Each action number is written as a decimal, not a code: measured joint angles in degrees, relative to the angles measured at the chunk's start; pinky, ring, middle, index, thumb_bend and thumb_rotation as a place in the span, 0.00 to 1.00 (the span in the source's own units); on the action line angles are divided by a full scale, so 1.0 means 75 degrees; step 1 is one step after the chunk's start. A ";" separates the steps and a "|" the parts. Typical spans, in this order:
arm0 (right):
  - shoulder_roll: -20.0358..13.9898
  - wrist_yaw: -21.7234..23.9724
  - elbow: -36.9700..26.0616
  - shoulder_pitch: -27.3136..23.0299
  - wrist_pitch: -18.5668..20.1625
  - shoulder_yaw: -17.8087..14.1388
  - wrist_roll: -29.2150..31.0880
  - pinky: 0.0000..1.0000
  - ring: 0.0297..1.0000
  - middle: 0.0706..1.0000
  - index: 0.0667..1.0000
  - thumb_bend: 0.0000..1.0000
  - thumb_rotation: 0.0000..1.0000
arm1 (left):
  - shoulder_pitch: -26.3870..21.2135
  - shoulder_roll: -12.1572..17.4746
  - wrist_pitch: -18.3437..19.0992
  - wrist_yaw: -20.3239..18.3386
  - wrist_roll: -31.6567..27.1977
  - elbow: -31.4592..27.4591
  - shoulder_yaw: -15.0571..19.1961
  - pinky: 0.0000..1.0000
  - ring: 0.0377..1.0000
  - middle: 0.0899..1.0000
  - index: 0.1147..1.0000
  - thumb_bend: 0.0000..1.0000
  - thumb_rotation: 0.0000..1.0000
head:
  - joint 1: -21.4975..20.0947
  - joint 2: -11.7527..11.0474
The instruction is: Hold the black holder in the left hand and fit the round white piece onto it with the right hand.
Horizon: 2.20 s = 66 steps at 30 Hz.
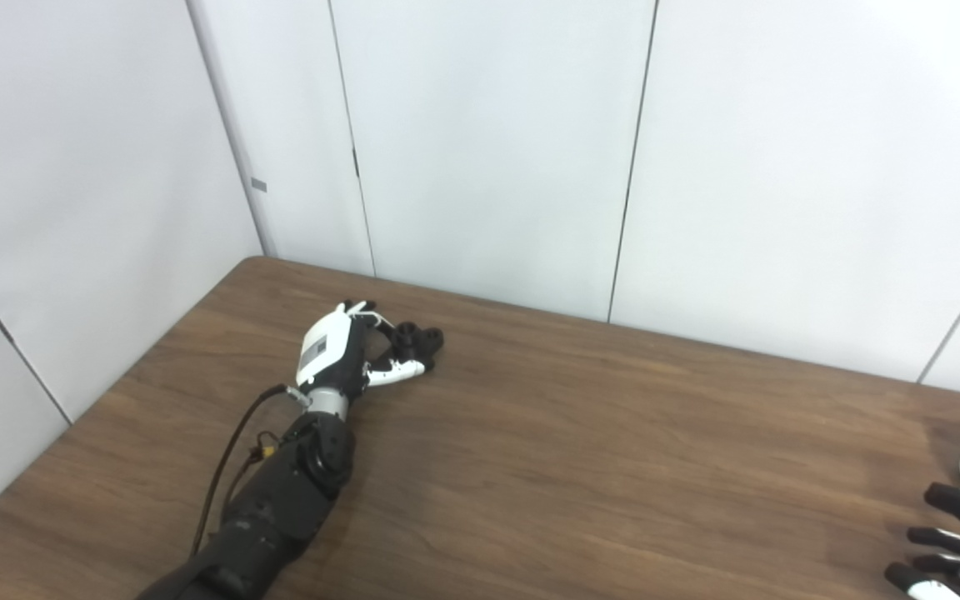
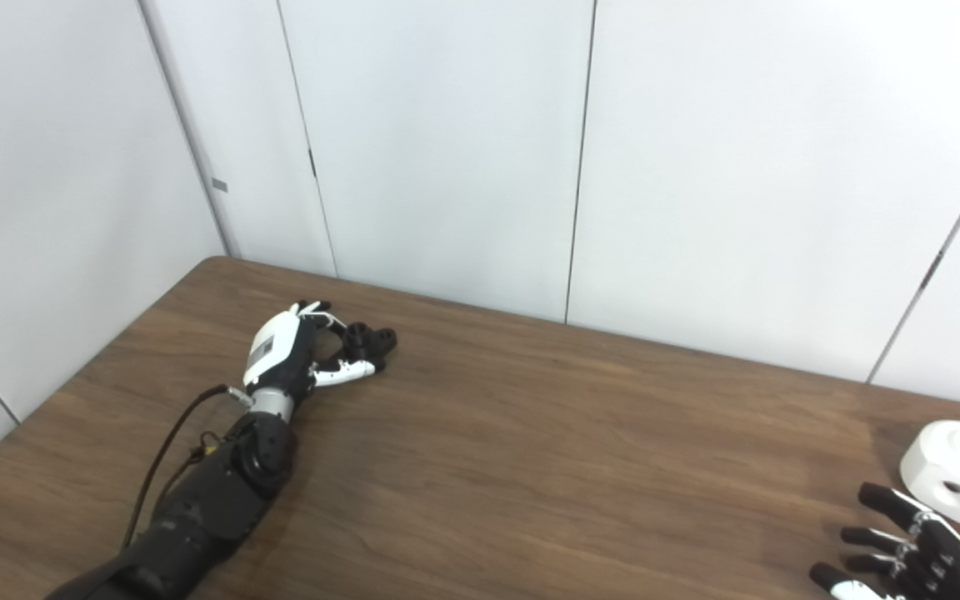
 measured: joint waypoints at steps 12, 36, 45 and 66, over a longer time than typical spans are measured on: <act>0.0169 -0.0029 -0.0248 0.0094 0.0304 0.0009 0.0058 0.49 0.62 0.78 0.71 0.75 0.14 | -0.0112 -0.0214 -0.1018 -0.0612 -0.0067 -0.0318 -0.1309 1.00 1.00 0.95 0.41 0.53 0.06 | -0.0375 0.0129; 0.0383 -0.0007 -0.0260 0.0159 -0.0046 0.0318 -0.0109 0.50 0.61 0.78 0.74 0.76 0.11 | -0.0533 -0.0850 -0.2262 -0.1507 -0.0137 -0.0314 -0.2661 1.00 1.00 0.97 0.41 0.52 0.06 | -0.1523 0.0445; 0.0453 -0.0025 -0.0332 0.0180 -0.0025 0.0356 -0.0253 0.51 0.61 0.77 0.74 0.72 0.07 | -0.0478 -0.0944 -0.2272 -0.1723 -0.0139 -0.0649 -0.2932 1.00 1.00 0.96 0.41 0.52 0.06 | -0.1862 0.0539; -0.0158 0.0131 -0.1911 -0.0540 0.0958 0.0781 -0.1454 0.50 0.61 0.73 0.72 0.73 0.11 | -0.0672 -0.1111 -0.2572 -0.1806 -0.0018 -0.0342 -0.3297 1.00 1.00 0.94 0.41 0.52 0.06 | -0.3502 0.0587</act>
